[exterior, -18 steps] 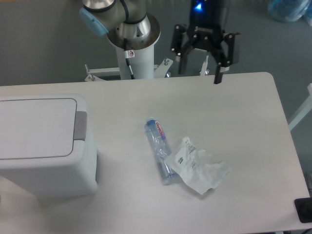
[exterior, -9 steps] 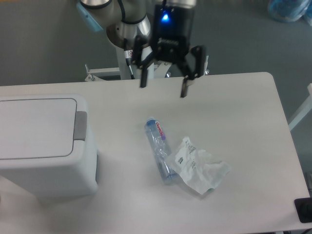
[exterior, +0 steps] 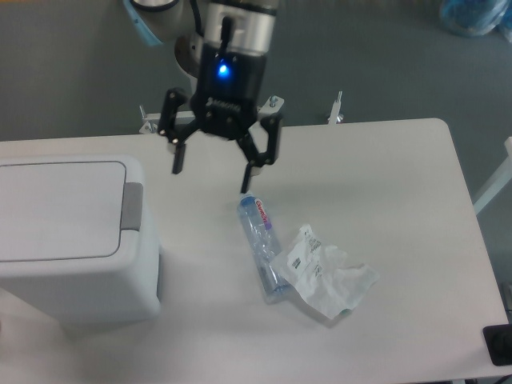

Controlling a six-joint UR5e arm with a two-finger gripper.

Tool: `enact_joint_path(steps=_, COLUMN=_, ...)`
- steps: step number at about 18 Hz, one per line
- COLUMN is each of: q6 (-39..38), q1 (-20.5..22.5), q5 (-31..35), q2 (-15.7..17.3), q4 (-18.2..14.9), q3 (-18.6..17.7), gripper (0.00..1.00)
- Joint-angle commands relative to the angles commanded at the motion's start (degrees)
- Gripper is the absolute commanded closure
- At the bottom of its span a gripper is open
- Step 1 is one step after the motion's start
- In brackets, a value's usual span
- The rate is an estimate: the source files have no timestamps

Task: Open the trash can
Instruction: 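Move the open gripper toward the white trash can lid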

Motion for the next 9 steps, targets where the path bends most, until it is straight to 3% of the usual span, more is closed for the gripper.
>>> enact_joint_path(steps=9, q6=-4.3, q1=-2.1, q5=-0.1, q2=-1.3, q4=0.2, q3=-1.4, gripper=0.00)
